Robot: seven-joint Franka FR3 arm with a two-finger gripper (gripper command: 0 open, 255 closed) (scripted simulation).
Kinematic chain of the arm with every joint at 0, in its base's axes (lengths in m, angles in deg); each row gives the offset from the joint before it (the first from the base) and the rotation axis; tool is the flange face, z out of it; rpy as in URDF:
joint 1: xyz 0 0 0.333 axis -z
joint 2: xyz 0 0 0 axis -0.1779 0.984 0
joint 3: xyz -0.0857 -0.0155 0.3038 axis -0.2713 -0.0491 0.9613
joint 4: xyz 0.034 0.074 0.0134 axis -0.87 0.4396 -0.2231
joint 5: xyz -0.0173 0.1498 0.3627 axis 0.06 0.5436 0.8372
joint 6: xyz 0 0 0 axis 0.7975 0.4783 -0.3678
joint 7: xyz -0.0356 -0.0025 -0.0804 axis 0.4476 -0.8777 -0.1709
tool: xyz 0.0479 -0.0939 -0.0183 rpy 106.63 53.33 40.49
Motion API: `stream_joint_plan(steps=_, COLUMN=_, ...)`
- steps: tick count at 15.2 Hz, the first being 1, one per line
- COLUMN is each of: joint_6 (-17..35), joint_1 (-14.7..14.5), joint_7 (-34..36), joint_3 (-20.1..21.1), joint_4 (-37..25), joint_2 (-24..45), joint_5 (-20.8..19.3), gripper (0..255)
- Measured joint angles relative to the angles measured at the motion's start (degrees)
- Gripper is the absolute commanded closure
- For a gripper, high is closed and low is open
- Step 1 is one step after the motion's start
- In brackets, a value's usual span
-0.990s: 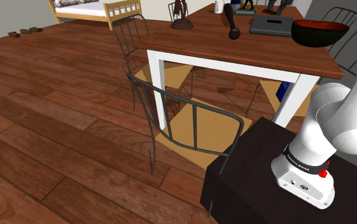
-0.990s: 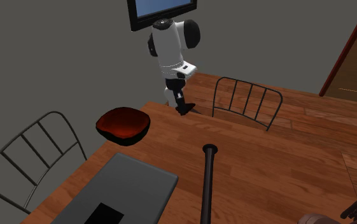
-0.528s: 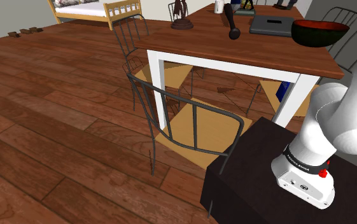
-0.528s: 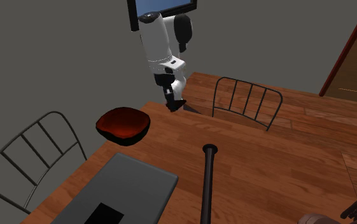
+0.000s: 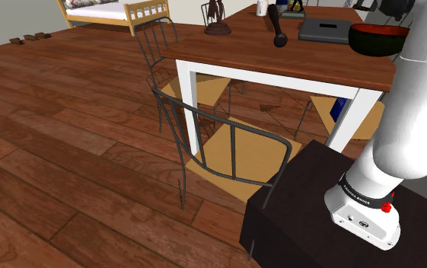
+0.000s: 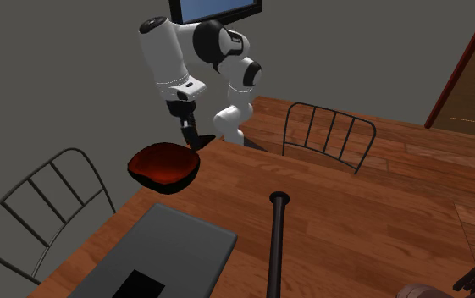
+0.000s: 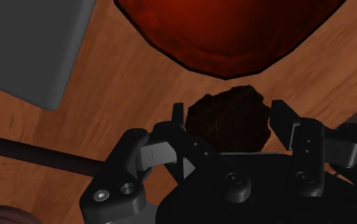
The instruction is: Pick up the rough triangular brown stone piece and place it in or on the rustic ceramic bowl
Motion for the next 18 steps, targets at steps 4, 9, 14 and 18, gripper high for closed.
stream_joint_plan(steps=4, joint_6=-3.8, joint_1=14.82, joint_7=-7.31, joint_3=4.1, joint_4=-6.17, joint_2=5.84, joint_5=5.2, gripper=255)
stream_joint_plan(steps=9, joint_6=-10.03, joint_1=34.93, joint_7=-13.41, joint_3=10.26, joint_4=-19.14, joint_2=14.37, joint_5=13.04, gripper=255)
stream_joint_plan(steps=14, joint_6=-4.88, joint_1=29.5, joint_7=-15.17, joint_3=8.04, joint_4=-10.96, joint_2=12.54, joint_5=10.28, gripper=255)
stream_joint_plan(steps=18, joint_6=-0.51, joint_1=24.66, joint_7=-15.7, joint_3=6.29, joint_4=-4.47, joint_2=10.96, joint_5=8.31, gripper=255)
